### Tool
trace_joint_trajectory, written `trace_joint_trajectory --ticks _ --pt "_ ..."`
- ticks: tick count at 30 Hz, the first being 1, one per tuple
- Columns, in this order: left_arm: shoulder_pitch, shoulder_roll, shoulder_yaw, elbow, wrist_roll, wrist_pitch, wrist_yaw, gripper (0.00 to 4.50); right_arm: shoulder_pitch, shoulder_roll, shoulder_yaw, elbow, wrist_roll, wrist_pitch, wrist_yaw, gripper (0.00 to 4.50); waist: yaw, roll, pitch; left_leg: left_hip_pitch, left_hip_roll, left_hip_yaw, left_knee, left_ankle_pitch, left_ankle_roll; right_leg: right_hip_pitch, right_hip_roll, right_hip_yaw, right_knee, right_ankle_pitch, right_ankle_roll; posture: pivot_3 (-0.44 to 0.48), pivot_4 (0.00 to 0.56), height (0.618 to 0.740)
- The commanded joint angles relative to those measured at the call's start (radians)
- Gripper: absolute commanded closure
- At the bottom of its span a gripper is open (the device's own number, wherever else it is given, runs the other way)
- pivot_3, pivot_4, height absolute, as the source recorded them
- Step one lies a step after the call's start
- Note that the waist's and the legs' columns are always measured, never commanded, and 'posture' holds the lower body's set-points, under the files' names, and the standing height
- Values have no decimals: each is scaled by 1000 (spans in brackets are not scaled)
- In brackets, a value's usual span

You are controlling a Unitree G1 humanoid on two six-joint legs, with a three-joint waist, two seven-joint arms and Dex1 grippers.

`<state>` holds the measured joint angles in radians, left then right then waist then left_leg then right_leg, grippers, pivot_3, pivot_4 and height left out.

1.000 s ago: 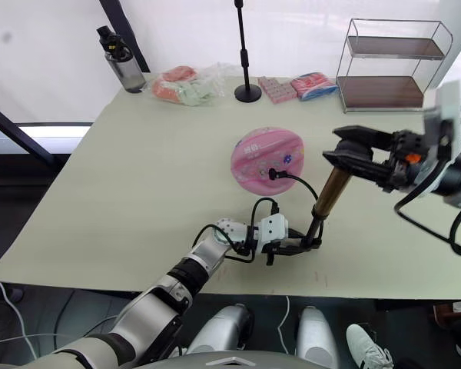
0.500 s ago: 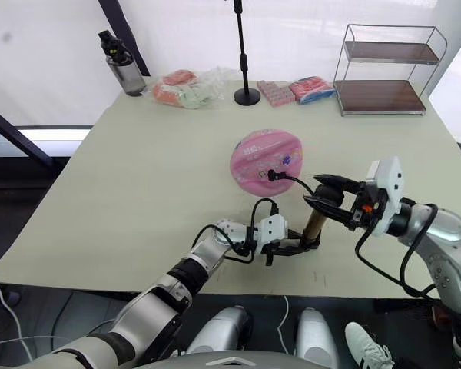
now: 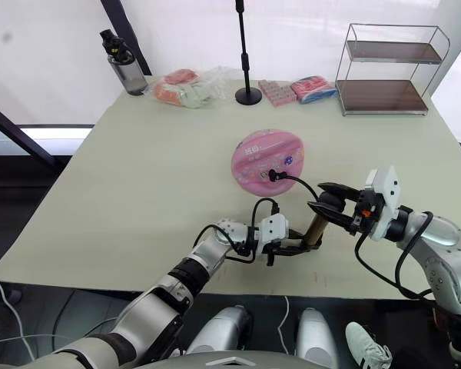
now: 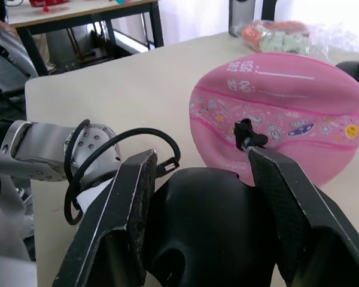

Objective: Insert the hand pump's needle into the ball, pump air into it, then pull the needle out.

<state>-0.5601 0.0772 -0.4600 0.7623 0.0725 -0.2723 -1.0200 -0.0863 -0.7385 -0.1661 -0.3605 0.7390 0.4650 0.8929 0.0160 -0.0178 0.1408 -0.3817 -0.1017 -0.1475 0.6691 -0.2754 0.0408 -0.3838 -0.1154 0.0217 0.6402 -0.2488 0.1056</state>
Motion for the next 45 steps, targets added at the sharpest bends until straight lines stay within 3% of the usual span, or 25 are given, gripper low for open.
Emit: trace_joint_trajectory --ticks 1,15,22,33,45 --pt "38 30 -32 64 56 29 -12 3422 -52 -58 -121 -52 94 56 2 2480 0 0 0 -1 0 0 0 0 0 -1 0 0 0 0 0 0 150 736" --pt "35 33 -36 74 64 37 -9 3422 -336 -254 -304 -28 386 285 -54 2480 0 6 7 -4 -1 2 0 0 0 -3 -2 0 0 0 0 0 150 736" --pt "43 38 -43 67 72 25 -10 3422 -390 -305 -325 -8 418 332 -57 2480 1 4 8 -12 -1 1 1 0 0 -10 -2 0 0 1 0 0 150 736" --pt "53 54 -39 64 76 7 12 3422 -151 -128 -176 -126 265 228 -62 2480 -2 -3 3 -10 0 1 1 0 0 -10 -1 0 1 1 0 0 150 736" --pt "55 63 -42 66 76 -8 39 3422 39 37 82 -50 -66 -38 0 2480 -4 -7 -1 3 1 1 0 0 0 1 1 0 1 0 0 0 150 736"
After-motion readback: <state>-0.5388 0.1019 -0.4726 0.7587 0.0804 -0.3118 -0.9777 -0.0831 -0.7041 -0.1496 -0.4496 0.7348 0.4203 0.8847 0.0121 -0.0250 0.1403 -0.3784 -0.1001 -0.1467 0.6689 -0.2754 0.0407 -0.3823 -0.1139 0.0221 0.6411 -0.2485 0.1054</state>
